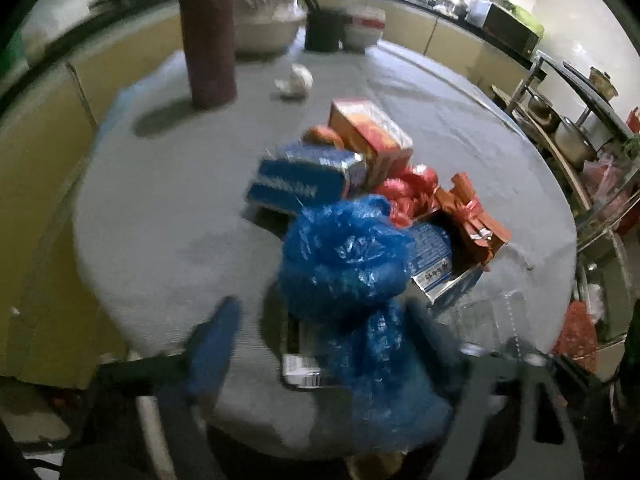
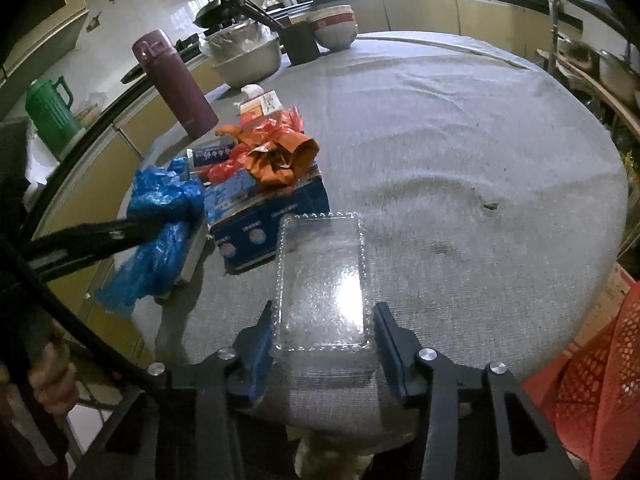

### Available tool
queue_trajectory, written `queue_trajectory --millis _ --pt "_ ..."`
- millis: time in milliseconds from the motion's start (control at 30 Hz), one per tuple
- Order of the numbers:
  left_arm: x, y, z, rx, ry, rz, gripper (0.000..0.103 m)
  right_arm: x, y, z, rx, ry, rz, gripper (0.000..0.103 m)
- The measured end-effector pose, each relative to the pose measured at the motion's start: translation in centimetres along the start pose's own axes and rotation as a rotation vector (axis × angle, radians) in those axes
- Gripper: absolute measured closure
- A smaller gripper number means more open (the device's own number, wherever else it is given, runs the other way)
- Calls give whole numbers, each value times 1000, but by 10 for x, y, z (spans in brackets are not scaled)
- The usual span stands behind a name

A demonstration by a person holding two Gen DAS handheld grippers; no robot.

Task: Collect trash
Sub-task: 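Grasp the blue plastic bag with left tool while right tool grasps clear container, then carry both held items to the red basket and open both tools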

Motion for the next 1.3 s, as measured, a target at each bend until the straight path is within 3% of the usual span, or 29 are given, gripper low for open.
queue_trajectory --millis 33,67,133,233,467,833,933,1000,1167,1300 --pt "0 -4 -1 23 10 8 52 1 1 -1 -3 -3 -4 55" --pt "2 -12 0 48 27 33 61 1 3 -3 -5 -4 -5 55" --pt "2 -9 0 36 25 0 64 3 12 -6 -18 -14 -21 55" --pt "3 -4 -3 44 21 -21 67 2 23 -11 -44 -32 -51 55" --pt "3 37 -9 -25 -22 -130 68 -5 51 -30 -72 -89 -121 55" --pt "-47 105 -26 30 -130 -280 68 -32 107 -84 -53 -196 -296 55" --pt "-55 110 -70 60 -244 -289 68 -36 128 -112 -23 -245 -344 55" --pt "-57 106 -114 123 -333 -276 68 -38 145 -139 8 -292 -379 55" --pt "-34 73 -245 318 -556 -154 68 -20 191 -223 108 -447 -441 55" --pt "-14 42 -331 415 -674 -54 67 6 216 -278 171 -553 -451 55"
Point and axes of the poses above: each gripper's, at about its wrist camera, not at the fingertips, and y roughly against the way its jaws point, z to its left, x to its underside, the point moved 7 cm from there along -y, roughly the way its jaws point, and after that the axes turned 12 degrees about -y, right-handed, at the moved point
